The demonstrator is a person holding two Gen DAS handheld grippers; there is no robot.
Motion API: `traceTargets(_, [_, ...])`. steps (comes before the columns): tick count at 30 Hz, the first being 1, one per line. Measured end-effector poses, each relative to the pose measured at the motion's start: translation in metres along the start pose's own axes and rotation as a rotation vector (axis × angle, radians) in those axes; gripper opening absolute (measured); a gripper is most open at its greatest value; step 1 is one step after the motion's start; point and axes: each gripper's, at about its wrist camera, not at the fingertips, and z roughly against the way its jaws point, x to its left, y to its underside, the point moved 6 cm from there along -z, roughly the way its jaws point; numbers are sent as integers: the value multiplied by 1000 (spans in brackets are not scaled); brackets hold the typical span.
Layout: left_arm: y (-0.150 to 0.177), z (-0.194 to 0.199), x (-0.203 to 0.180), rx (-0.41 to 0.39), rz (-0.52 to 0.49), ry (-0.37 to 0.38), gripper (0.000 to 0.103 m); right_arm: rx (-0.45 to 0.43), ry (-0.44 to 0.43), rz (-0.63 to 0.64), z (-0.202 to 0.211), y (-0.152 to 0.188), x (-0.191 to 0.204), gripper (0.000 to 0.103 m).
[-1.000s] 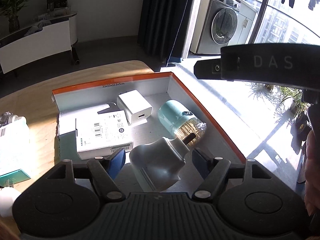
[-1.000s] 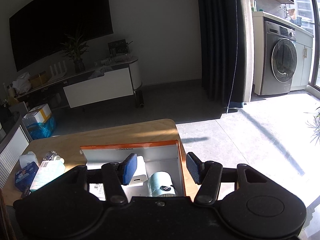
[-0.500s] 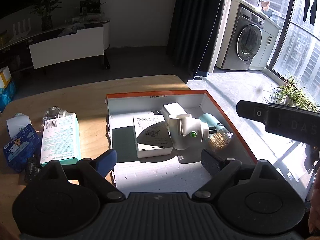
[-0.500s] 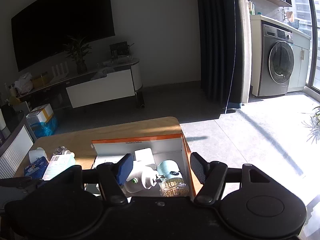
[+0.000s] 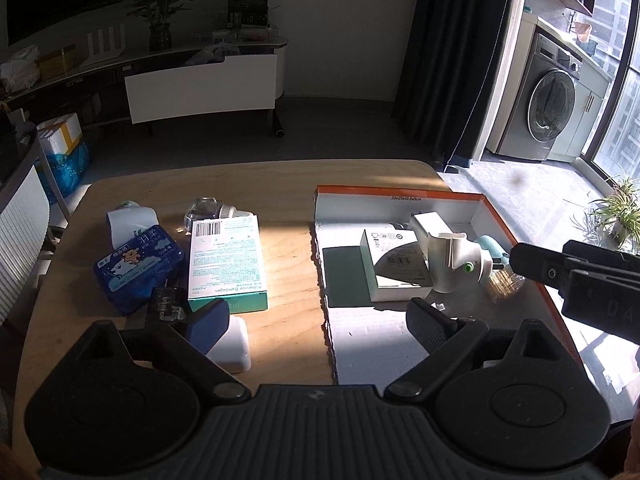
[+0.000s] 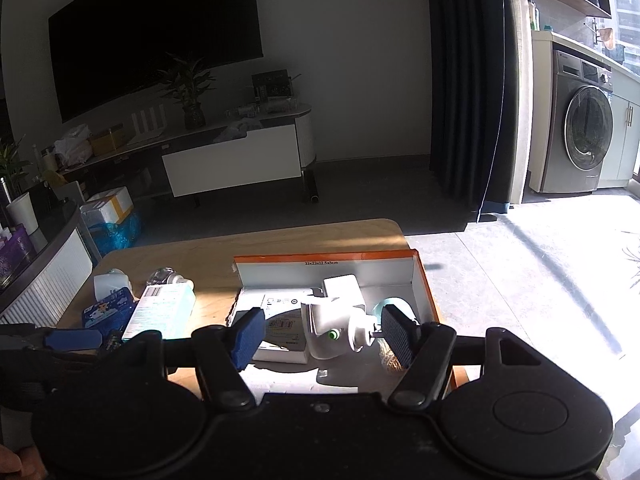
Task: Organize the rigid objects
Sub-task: 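Move both grippers back from the cardboard box to the table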
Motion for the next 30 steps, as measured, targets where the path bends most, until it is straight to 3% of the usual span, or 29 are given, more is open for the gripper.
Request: traceTargets(30, [22, 12, 92, 4, 139, -108, 98, 103, -162, 116, -28, 24, 96, 78])
